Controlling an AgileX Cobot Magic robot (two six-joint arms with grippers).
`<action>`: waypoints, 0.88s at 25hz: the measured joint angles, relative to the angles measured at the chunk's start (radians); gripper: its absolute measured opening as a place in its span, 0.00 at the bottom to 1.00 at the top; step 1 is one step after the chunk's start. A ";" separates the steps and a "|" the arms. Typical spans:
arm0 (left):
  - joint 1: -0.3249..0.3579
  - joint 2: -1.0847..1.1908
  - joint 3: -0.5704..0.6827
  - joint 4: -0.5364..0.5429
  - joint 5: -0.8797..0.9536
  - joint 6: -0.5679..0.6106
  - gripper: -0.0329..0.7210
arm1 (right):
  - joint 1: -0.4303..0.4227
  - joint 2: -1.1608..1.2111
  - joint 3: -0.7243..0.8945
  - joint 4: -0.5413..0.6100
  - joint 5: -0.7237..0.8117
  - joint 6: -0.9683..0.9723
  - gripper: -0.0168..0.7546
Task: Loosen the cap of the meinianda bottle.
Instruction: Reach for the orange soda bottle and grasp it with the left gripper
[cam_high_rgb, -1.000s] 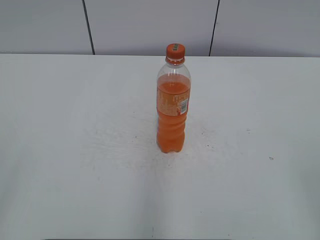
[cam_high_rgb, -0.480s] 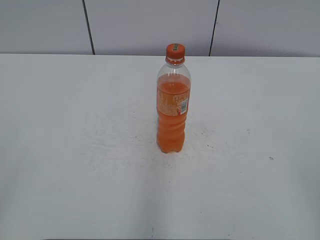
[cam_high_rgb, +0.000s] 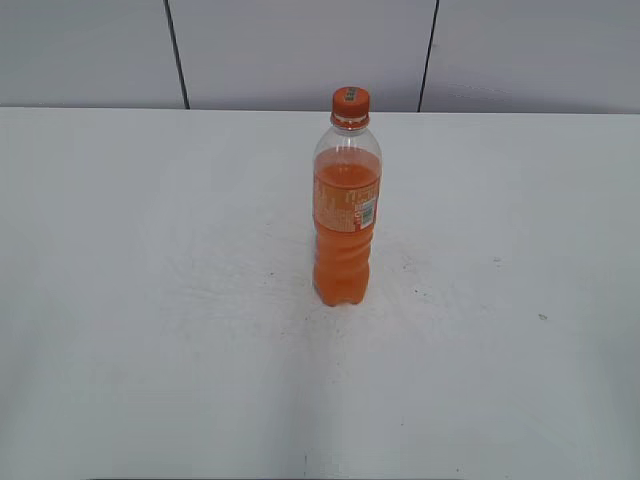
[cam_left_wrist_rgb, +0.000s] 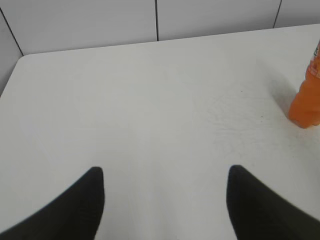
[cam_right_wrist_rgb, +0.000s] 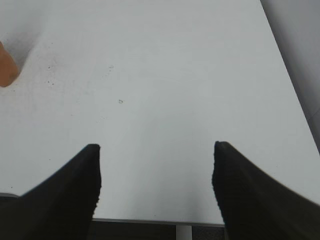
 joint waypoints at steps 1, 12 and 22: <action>0.000 0.000 0.000 0.001 0.000 0.000 0.67 | 0.000 0.000 0.000 0.000 0.000 0.000 0.70; 0.000 0.030 -0.036 0.006 -0.266 0.000 0.67 | 0.000 0.000 0.000 0.000 0.000 0.000 0.70; -0.090 0.454 -0.037 0.052 -0.783 0.000 0.67 | 0.000 0.000 0.000 0.000 0.000 0.000 0.70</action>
